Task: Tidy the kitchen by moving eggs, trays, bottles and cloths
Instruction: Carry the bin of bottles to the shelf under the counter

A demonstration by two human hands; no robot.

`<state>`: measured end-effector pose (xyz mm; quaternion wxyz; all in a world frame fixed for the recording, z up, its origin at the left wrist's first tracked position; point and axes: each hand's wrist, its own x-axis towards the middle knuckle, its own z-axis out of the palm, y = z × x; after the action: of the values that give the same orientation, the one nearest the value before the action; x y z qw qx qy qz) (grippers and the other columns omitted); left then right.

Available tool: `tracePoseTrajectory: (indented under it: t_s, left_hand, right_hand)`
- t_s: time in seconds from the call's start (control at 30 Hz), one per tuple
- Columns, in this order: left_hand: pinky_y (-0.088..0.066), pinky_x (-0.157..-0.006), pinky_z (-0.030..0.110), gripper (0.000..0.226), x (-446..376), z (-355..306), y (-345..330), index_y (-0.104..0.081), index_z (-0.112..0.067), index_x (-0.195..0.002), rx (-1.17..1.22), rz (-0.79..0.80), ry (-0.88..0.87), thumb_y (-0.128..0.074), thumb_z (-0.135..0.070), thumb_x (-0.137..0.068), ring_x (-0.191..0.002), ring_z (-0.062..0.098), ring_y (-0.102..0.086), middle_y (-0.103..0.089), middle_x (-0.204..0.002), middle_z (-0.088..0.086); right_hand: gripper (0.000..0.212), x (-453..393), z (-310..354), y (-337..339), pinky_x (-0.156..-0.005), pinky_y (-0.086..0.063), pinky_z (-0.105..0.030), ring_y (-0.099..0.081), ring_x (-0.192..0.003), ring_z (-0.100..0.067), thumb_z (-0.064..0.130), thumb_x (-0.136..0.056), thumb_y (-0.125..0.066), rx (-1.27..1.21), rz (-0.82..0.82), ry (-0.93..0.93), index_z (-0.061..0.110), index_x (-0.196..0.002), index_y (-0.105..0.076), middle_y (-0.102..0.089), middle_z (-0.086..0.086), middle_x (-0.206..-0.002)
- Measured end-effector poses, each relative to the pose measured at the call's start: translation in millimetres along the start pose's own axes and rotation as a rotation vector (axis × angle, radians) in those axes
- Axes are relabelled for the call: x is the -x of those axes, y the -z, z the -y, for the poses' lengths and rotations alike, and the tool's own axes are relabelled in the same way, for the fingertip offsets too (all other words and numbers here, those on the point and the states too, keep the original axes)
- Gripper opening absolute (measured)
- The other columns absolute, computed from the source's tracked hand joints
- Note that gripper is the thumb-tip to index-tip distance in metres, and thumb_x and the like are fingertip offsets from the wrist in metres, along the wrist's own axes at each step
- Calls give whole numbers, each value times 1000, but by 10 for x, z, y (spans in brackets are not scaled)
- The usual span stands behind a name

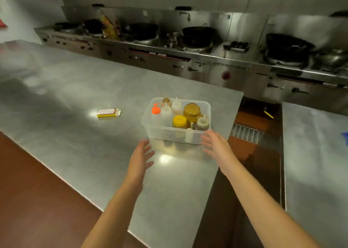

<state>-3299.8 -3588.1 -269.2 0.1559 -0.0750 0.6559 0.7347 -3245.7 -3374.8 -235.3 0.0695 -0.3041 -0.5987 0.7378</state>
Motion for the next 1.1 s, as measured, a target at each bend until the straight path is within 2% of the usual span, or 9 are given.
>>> tracePoseTrajectory:
  t_s: [0.1, 0.23, 0.4, 0.53, 0.7, 0.8, 0.93, 1.1]
  left_hand:
    - [-43, -95, 39, 45, -677, -76, 6, -53, -18, -135, -40, 57, 59, -34, -46, -105, -117, 22, -58, -56, -137, 6]
    - [-44, -100, 43, 45, -1363, -119, -32, -55, -17, -132, -59, 89, 124, -37, -48, -104, -120, 24, -58, -57, -135, 7]
    - [-48, -93, 43, 46, -1992, 17, -59, -55, -17, -126, 34, 107, 256, -40, -53, -102, -117, 28, -60, -59, -134, 12]
    - [-49, -93, 48, 62, -2391, 178, -96, -41, -12, -143, 163, 117, 364, -42, -57, -100, -118, 33, -59, -54, -132, 14]
    - [-46, -104, 55, 76, -2637, 374, -147, -24, -10, -154, 365, 91, 459, -45, -58, -98, -126, 40, -54, -46, -146, 22]
    - [-41, -109, 56, 81, -2660, 437, -119, -18, -11, -158, 528, 129, 517, -41, -60, -98, -132, 41, -50, -43, -151, 22]
    - [-41, -108, 56, 81, -2672, 457, -105, -19, -10, -158, 650, 172, 561, -37, -61, -98, -134, 41, -48, -45, -150, 20]
    - [-35, -114, 56, 83, -2672, 453, -86, -17, -11, -158, 773, 198, 607, -38, -62, -97, -137, 43, -44, -44, -151, 21]
  right_hand:
    - [42, -440, -31, -213, -98, -41, -38, -51, -130, -31, 28, -106, -40, -44, -51, -94, 3, -140, -46, -54, -15, -141]
    - [48, -928, -196, -326, -102, -42, -41, -50, -132, -33, 31, -106, -40, -159, -111, -189, 1, -142, -43, -50, -19, -144]
    - [59, -1382, -472, -436, -102, -44, -43, -49, -132, -35, 39, -105, -40, -356, -125, -275, 2, -150, -34, -45, -21, -148]
    - [61, -1679, -579, -602, -99, -45, -44, -48, -133, -37, 40, -103, -44, -521, -137, -325, 2, -150, -30, -41, -22, -149]
    - [68, -1891, -703, -688, -100, -46, -45, -47, -133, -38, 41, -100, -49, -741, -163, -365, 3, -152, -27, -40, -23, -150]
    - [68, -1940, -772, -685, -106, -41, -47, -43, -136, -38, 41, -100, -49, -912, -161, -375, 3, -152, -28, -40, -23, -151]
    - [62, -1970, -829, -688, -112, -38, -48, -45, -135, -36, 40, -100, -48, -1025, -136, -358, 5, -149, -36, -47, -19, -147]
    - [59, -1955, -891, -717, -110, -40, -48, -48, -132, -37, 44, -97, -52, -1093, -127, -368, 7, -142, -46, -53, -20, -140]
